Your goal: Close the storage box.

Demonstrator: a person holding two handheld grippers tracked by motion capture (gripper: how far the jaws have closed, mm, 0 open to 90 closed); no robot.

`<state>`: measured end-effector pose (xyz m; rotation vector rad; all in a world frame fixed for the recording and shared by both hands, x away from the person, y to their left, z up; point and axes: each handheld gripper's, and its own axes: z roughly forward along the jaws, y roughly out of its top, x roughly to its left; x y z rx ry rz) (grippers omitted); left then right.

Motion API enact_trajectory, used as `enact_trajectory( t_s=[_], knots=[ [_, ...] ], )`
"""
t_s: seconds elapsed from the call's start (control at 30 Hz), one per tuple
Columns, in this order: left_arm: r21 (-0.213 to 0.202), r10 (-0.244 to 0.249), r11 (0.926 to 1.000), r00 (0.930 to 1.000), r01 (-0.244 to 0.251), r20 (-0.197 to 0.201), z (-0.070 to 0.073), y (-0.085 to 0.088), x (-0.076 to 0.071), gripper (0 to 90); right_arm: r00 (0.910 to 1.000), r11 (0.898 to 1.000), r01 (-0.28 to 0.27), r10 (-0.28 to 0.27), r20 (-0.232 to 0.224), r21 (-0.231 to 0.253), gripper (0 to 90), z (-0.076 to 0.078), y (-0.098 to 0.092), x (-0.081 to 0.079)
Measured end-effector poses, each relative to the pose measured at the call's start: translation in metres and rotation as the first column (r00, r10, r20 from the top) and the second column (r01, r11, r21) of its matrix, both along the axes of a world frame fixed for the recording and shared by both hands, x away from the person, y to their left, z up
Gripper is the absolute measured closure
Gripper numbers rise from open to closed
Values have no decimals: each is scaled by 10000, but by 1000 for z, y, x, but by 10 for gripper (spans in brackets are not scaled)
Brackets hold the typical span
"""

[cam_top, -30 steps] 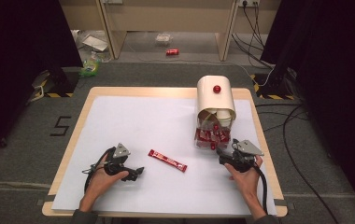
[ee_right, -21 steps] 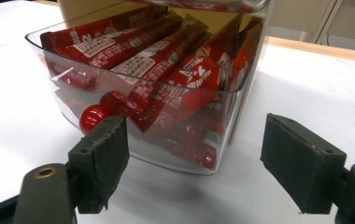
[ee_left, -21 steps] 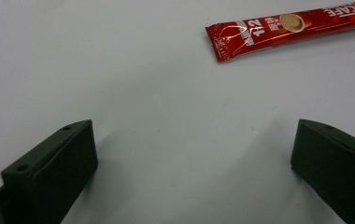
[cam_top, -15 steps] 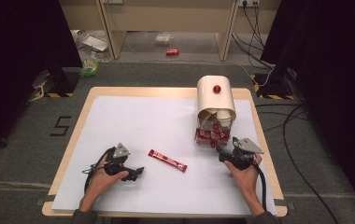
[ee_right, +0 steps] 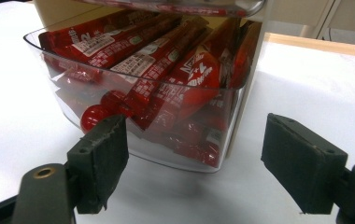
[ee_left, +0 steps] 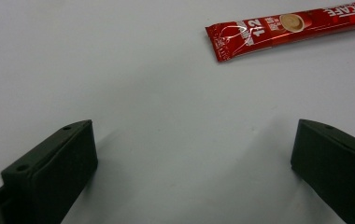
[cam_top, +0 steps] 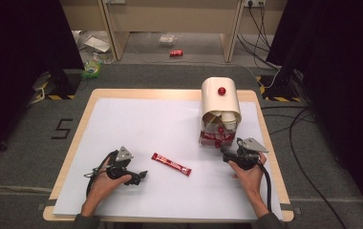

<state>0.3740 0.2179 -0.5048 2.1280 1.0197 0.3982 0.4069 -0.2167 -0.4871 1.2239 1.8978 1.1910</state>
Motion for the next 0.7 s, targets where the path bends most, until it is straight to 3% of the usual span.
enact_trajectory(
  t_s=[0.37, 0.7],
  knots=[
    [-2, 4, 10000, 10000, -4, 0, 0, 0, 0, 0, 9999, 9994, 99, -97, -88, 319, 238, -2, 0, 4],
    [1, 3, 10000, 10000, -3, 1, 0, 0, 0, 0, 9998, 9996, 161, -160, -72, 240, 241, -2, 0, 8]
  ],
)
